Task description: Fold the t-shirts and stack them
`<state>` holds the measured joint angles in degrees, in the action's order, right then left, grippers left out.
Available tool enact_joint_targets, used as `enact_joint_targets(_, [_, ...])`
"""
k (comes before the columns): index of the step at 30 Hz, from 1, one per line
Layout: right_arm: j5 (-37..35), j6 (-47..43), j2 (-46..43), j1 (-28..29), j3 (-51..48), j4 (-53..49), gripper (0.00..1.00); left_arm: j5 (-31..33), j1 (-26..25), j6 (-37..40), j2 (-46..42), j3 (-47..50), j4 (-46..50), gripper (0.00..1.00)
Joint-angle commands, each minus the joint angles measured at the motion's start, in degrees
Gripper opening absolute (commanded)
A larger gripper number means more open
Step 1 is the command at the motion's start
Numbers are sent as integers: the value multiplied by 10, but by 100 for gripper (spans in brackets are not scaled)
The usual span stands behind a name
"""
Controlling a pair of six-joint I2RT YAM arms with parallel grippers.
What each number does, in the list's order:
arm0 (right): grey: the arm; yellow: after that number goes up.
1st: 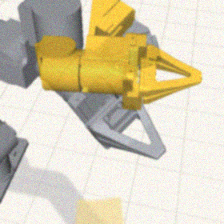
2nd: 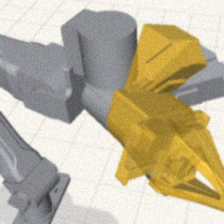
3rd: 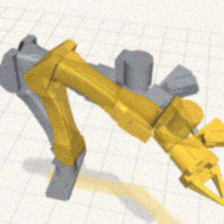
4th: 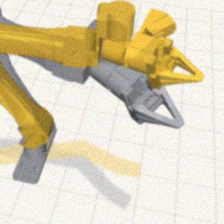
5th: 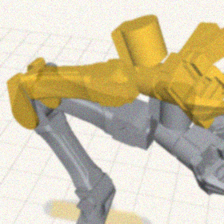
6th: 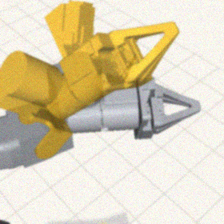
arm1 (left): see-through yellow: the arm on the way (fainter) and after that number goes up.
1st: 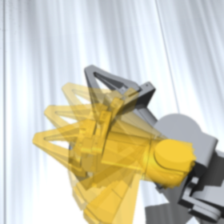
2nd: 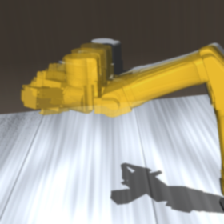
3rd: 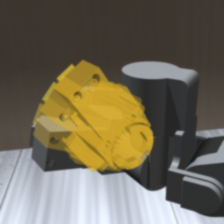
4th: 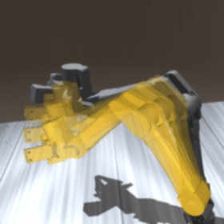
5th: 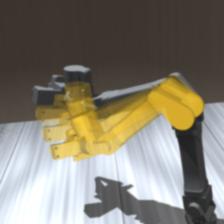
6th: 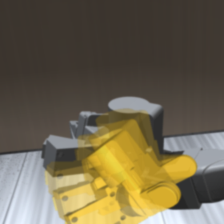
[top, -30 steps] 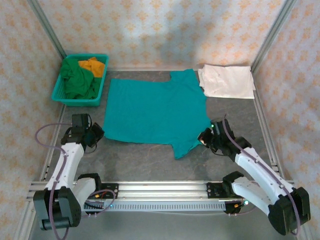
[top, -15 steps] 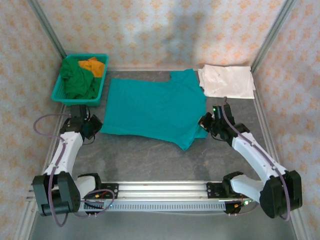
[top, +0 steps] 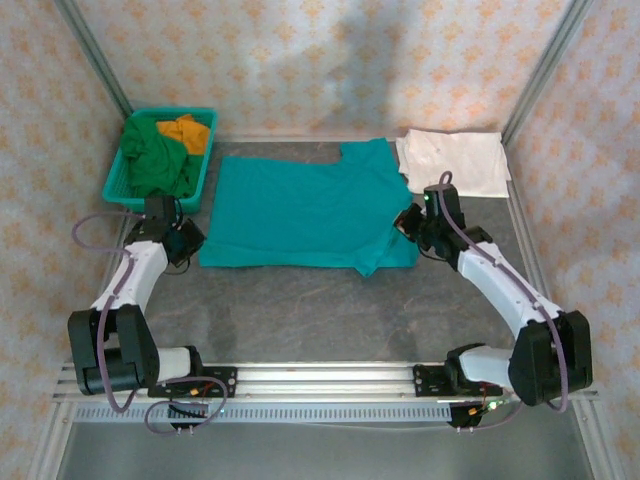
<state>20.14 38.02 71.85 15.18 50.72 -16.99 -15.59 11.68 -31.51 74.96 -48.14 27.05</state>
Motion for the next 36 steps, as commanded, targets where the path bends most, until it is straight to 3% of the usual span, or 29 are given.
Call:
enact_joint_targets(1, [-4, -8, 21, -5, 33, 20, 0, 24, 5, 27, 19, -32, -13, 0])
enact_joint_targets(17, [-17, -6, 88, -21, 93, 15, 0, 5, -8, 61, 113, -109, -5, 0])
enact_joint_targets(28, [-36, -2, 105, -31, 104, 13, 0, 26, -31, 82, 172, -166, 16, 0])
enact_joint_targets(36, [-25, -1, 168, -39, 153, 32, 0, 54, -31, 95, 217, -210, 16, 0])
